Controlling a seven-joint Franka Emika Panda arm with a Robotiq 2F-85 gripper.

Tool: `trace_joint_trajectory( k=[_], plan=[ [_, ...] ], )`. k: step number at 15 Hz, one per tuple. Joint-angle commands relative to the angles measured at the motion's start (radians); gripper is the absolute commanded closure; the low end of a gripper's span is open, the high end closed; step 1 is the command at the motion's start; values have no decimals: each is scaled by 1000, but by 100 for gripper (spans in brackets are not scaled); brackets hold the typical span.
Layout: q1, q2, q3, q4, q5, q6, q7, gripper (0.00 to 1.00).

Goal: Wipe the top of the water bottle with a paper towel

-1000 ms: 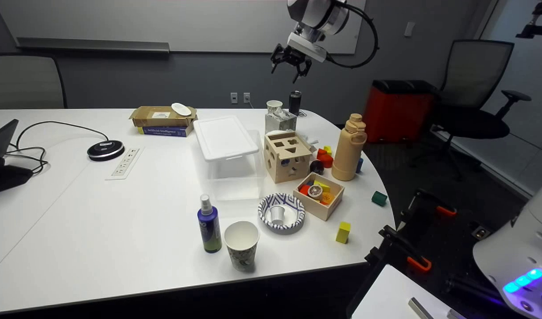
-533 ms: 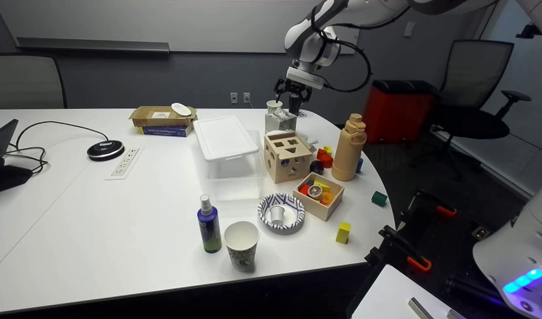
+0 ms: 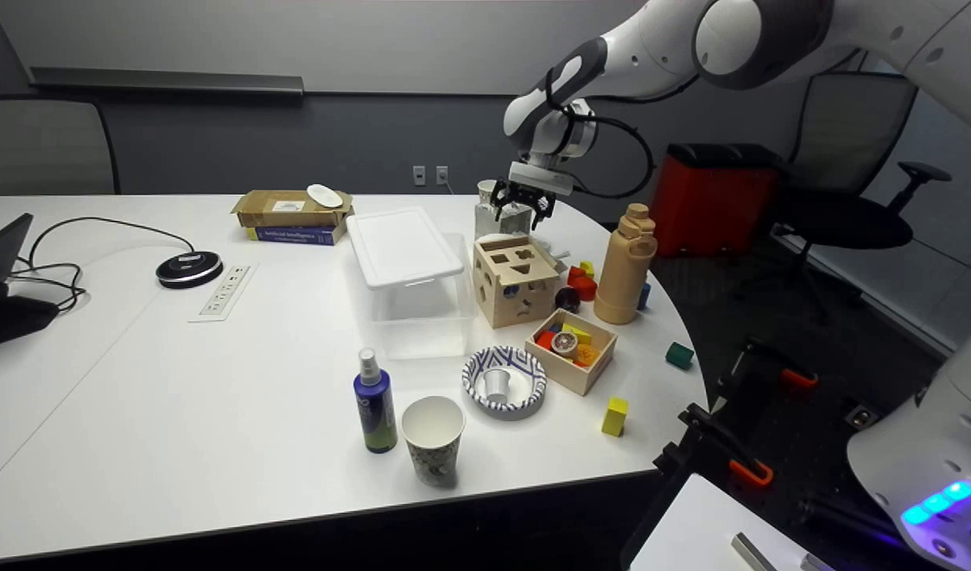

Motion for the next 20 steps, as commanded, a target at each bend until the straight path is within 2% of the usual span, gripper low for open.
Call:
trace_joint_trajectory(
  k=[1, 14, 15, 16, 17, 20],
  plan=[
    [-14, 69, -4, 94, -27, -53, 73, 0],
    [-17, 207, -9, 163, -28, -43, 166, 0],
    [-15, 209, -9, 164, -26, -39, 170, 25],
    [-14, 215, -9, 171, -26, -38, 174, 26],
    [-14, 217, -8, 177, -25, -38, 176, 32],
    [-15, 218, -8, 186, -24, -35, 179, 58]
  ],
)
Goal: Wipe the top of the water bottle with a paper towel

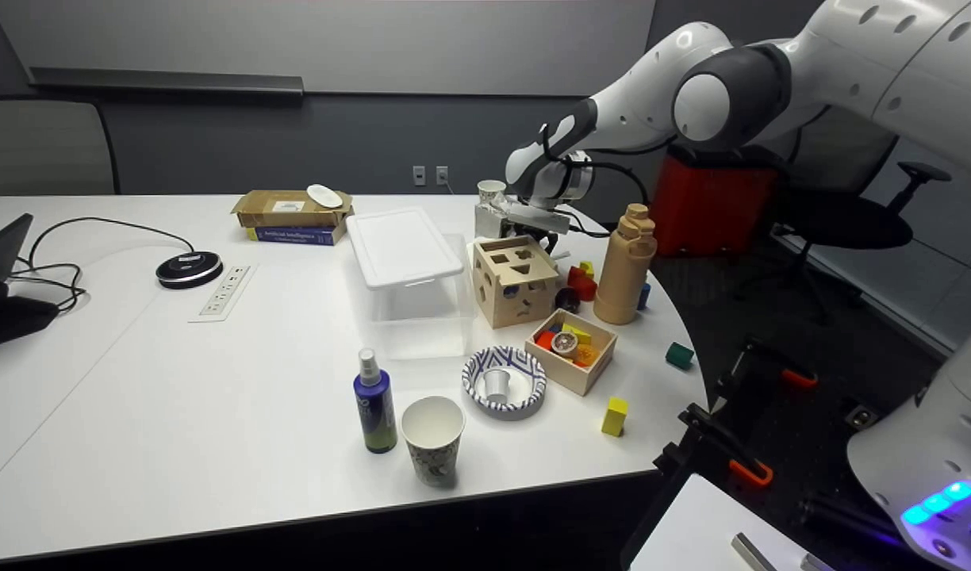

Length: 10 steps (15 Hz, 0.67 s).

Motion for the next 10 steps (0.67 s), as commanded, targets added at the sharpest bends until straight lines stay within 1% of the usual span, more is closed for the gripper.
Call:
trace_joint_trajectory(
  k=[1, 2, 4, 5, 6, 10],
  plan=[
    [-2, 15, 0, 47, -17, -25, 49, 65],
    [-4, 15, 1, 50, -16, -27, 52, 73],
    [3, 6, -11, 37, 0, -22, 52, 87],
    [2, 7, -10, 39, 1, -24, 52, 95],
    [2, 6, -9, 36, 2, -24, 52, 99],
    [4, -8, -8, 31, 4, -26, 53, 100]
  ],
)
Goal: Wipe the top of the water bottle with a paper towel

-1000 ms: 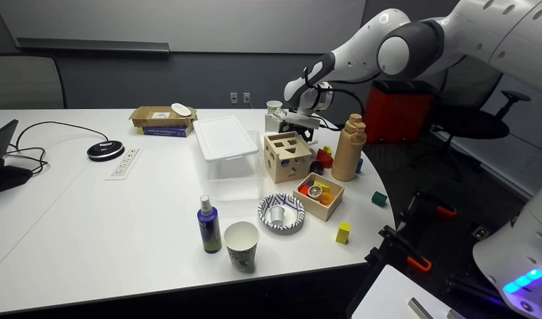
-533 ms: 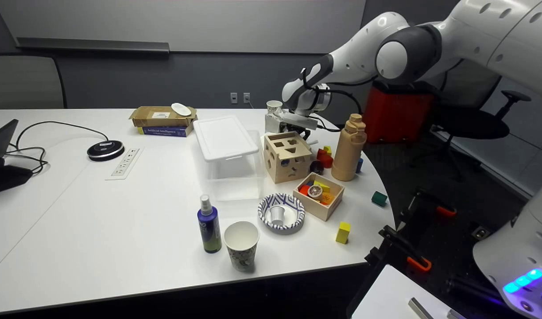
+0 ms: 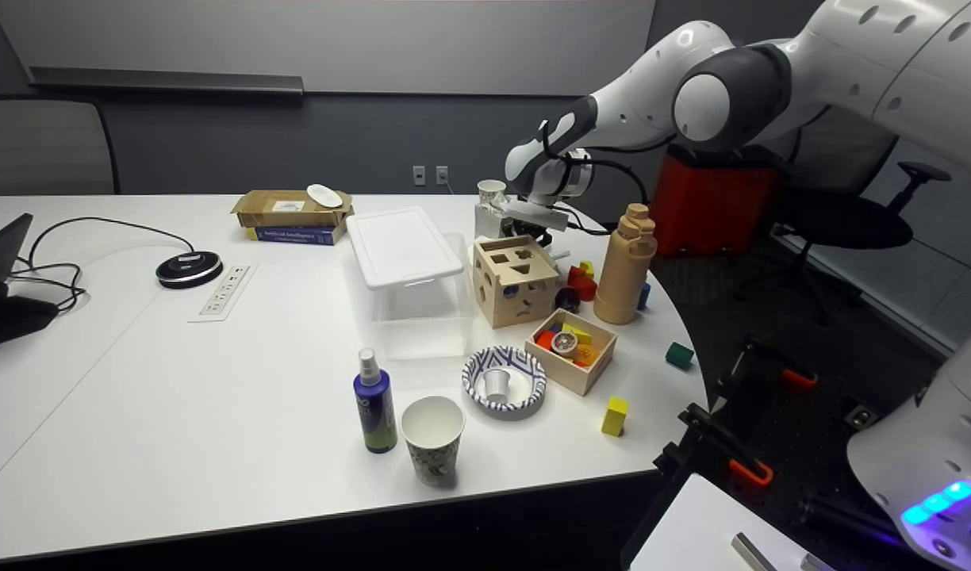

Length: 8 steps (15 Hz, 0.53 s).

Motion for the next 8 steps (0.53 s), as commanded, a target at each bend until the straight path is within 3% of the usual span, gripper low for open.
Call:
trace_joint_trajectory(
  k=[1, 8],
  plan=[
    [6, -20, -6, 13, 4, -35, 38, 100],
    [30, -147, -13, -19, -3, -69, 78, 100]
  ],
)
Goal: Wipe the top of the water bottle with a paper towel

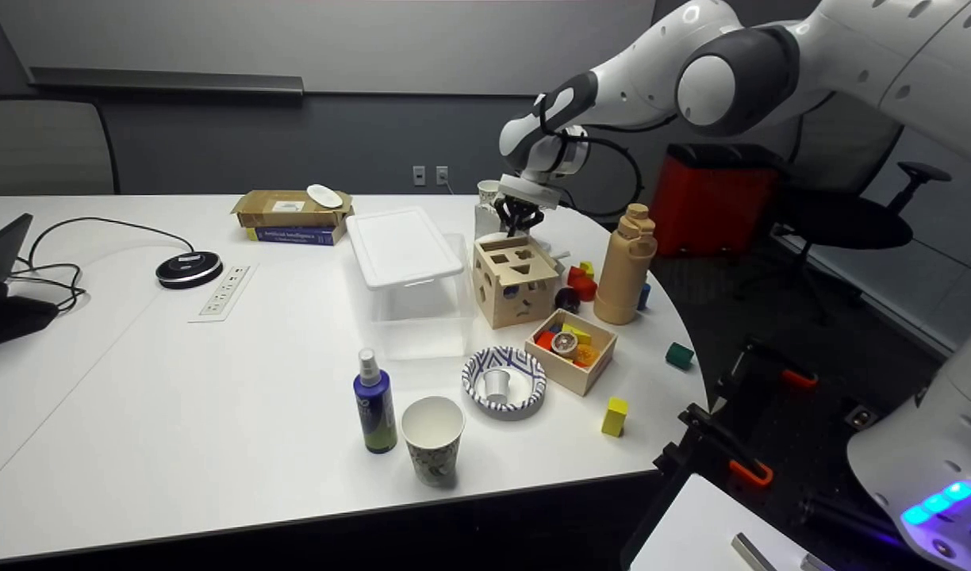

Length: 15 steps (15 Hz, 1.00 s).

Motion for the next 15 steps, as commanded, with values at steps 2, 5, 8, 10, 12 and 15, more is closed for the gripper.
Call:
trace_joint_trajectory(
  k=[2, 5, 8, 10, 12, 15],
  plan=[
    [28, -149, -13, -71, -6, -90, 36, 100],
    [44, -257, -17, -132, -6, -130, 32, 100],
    [63, -381, -30, -218, -15, -170, 29, 100],
    [81, -478, -47, -296, -25, -194, 22, 100],
    [91, -570, -58, -372, -69, -215, 32, 100],
    [113, -714, -92, -492, -144, -257, 39, 100]
  ],
)
